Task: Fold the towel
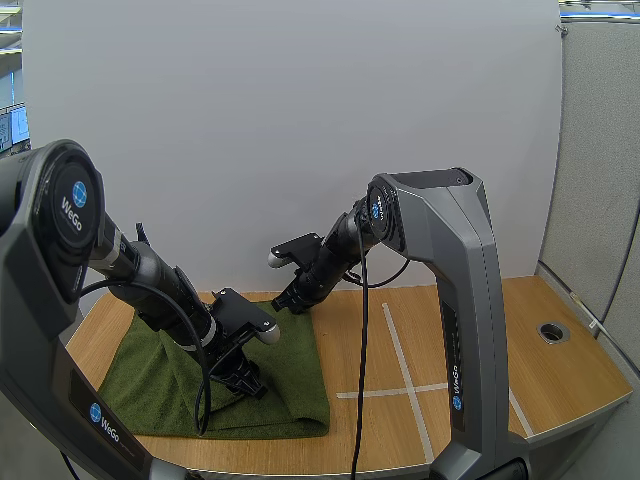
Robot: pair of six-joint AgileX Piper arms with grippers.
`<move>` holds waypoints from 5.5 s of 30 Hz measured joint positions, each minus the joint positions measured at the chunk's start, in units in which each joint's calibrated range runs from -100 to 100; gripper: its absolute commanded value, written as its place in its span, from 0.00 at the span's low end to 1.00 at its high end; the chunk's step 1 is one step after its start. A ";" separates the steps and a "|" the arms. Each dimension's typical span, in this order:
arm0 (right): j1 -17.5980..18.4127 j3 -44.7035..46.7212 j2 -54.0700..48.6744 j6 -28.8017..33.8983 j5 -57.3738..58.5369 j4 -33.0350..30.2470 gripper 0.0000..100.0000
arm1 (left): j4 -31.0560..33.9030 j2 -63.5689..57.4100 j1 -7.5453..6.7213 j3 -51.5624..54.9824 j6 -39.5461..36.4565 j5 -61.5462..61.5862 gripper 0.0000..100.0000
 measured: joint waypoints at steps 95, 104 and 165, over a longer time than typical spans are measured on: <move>0.00 0.00 0.00 -0.07 0.49 -0.24 0.00 | 12.51 -19.07 31.82 -0.04 8.80 12.31 0.00; 0.00 0.00 0.00 -0.07 0.49 -0.72 0.00 | 11.69 -22.58 31.82 -0.77 8.94 13.88 0.00; 0.00 -0.16 0.00 -0.07 1.99 -1.70 0.00 | -1.76 -15.16 36.44 -1.92 14.50 19.44 0.20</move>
